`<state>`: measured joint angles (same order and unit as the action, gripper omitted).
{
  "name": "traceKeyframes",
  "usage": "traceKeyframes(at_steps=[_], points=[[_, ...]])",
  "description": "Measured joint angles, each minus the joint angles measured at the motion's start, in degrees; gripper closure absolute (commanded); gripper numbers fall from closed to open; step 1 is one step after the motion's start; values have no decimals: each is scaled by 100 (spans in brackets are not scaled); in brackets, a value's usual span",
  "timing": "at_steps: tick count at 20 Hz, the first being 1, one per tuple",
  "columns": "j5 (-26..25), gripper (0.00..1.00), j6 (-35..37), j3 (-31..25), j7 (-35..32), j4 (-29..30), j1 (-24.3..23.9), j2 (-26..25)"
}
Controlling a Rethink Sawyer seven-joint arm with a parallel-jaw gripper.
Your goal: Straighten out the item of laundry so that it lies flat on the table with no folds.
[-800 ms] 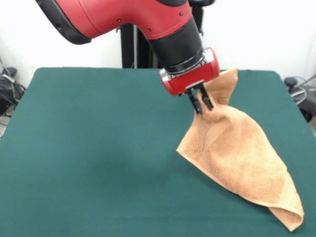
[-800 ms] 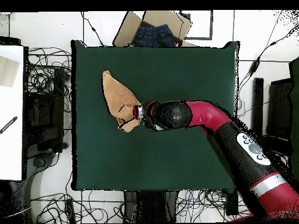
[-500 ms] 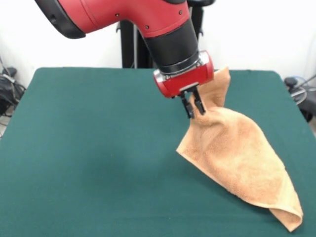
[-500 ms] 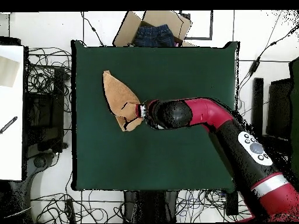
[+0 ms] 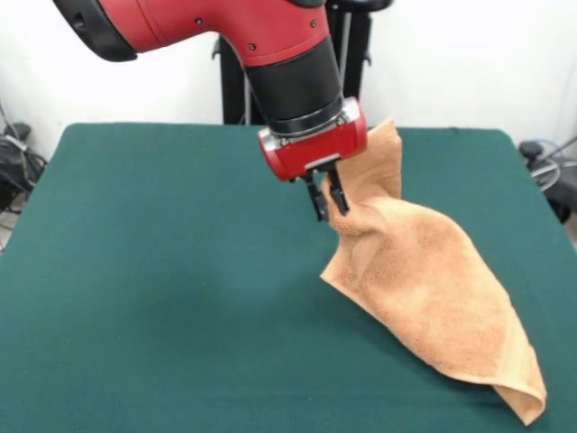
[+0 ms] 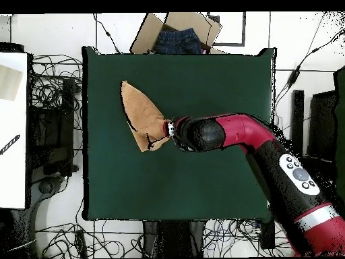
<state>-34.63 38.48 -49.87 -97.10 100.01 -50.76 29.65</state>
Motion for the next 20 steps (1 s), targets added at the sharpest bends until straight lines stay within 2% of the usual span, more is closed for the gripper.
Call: traceKeyframes(at_steps=[5, 6, 20], points=[[-242, 100, -58, -1, 0, 7, -119, -1], [-337, 0, -97, -1, 0, 8, -199, -1], [-575, 0, -210, 1, 0, 12, -600, -2]])
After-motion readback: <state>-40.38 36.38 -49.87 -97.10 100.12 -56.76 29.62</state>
